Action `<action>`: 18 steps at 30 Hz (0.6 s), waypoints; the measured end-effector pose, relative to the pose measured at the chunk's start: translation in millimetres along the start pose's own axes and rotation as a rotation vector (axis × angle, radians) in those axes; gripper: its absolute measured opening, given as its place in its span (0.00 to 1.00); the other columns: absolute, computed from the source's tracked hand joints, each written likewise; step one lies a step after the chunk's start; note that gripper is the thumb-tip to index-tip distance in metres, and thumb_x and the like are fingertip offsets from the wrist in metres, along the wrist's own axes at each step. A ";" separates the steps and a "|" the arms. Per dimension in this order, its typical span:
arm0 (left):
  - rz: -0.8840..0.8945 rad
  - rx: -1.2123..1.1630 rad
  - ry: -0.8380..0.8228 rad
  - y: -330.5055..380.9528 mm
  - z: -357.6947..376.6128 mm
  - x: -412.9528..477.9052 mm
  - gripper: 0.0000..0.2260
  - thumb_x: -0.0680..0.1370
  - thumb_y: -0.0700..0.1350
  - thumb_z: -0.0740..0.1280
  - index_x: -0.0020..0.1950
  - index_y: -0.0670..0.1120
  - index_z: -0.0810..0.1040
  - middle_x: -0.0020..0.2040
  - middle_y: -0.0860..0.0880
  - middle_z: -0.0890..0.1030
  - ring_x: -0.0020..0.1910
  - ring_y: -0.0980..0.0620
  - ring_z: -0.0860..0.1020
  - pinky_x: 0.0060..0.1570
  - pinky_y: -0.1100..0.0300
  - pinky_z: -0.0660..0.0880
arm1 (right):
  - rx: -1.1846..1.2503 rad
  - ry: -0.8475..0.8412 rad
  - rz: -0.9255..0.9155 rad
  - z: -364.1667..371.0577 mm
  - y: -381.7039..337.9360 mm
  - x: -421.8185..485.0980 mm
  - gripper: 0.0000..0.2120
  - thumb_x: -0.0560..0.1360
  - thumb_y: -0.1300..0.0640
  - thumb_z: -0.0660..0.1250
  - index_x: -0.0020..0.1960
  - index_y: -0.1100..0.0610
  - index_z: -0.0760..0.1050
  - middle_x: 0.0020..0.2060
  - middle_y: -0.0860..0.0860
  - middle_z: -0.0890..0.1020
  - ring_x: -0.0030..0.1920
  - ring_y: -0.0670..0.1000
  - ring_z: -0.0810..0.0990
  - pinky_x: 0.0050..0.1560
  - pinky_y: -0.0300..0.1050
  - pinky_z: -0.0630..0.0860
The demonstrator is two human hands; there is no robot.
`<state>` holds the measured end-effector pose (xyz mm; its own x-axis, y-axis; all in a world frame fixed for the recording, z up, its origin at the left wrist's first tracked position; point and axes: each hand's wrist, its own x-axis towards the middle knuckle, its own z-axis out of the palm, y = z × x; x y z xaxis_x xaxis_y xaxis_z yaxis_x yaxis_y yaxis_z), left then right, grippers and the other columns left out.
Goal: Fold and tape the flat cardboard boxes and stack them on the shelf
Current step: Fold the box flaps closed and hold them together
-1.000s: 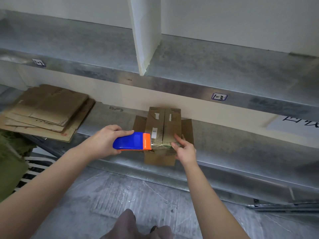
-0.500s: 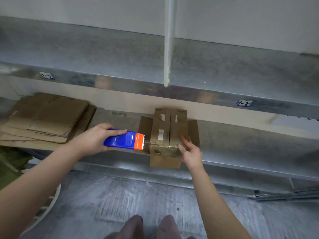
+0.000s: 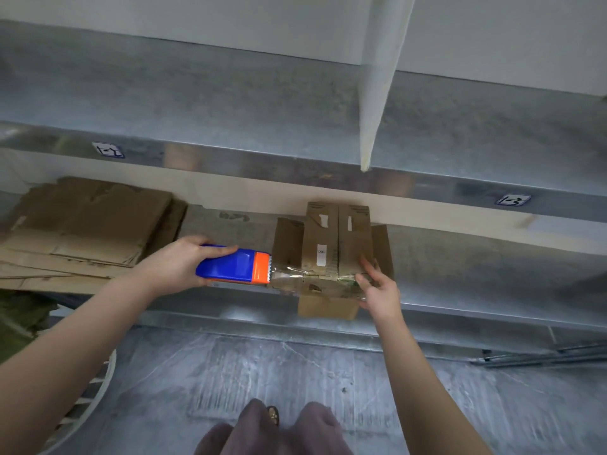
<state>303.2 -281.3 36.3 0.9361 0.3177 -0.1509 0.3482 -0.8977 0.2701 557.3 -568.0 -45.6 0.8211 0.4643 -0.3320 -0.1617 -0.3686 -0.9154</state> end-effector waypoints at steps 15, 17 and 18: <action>0.066 0.053 -0.088 44.9 37.6 49.6 0.29 0.73 0.57 0.69 0.73 0.60 0.66 0.52 0.46 0.74 0.50 0.46 0.76 0.49 0.54 0.75 | 0.058 0.002 0.016 4.6 -3.2 -2.8 0.20 0.79 0.60 0.66 0.67 0.43 0.74 0.76 0.48 0.62 0.76 0.53 0.62 0.68 0.62 0.70; 0.053 0.087 -0.103 47.6 39.2 55.6 0.30 0.74 0.55 0.70 0.74 0.60 0.65 0.52 0.47 0.73 0.49 0.48 0.75 0.48 0.54 0.75 | 0.068 0.000 0.022 4.5 -4.3 -3.1 0.20 0.79 0.60 0.66 0.67 0.44 0.74 0.76 0.49 0.61 0.76 0.53 0.61 0.68 0.63 0.70; 0.046 0.100 -0.112 48.4 39.0 58.3 0.30 0.73 0.54 0.70 0.74 0.60 0.64 0.51 0.48 0.73 0.49 0.48 0.75 0.48 0.55 0.75 | 0.081 -0.001 0.030 4.6 -5.0 -3.5 0.20 0.79 0.61 0.66 0.67 0.44 0.74 0.77 0.48 0.61 0.76 0.53 0.61 0.66 0.63 0.72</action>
<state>372.8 -318.2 3.5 0.9377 0.2441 -0.2472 0.2927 -0.9383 0.1840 552.6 -564.0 -40.9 0.8149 0.4545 -0.3597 -0.2302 -0.3159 -0.9205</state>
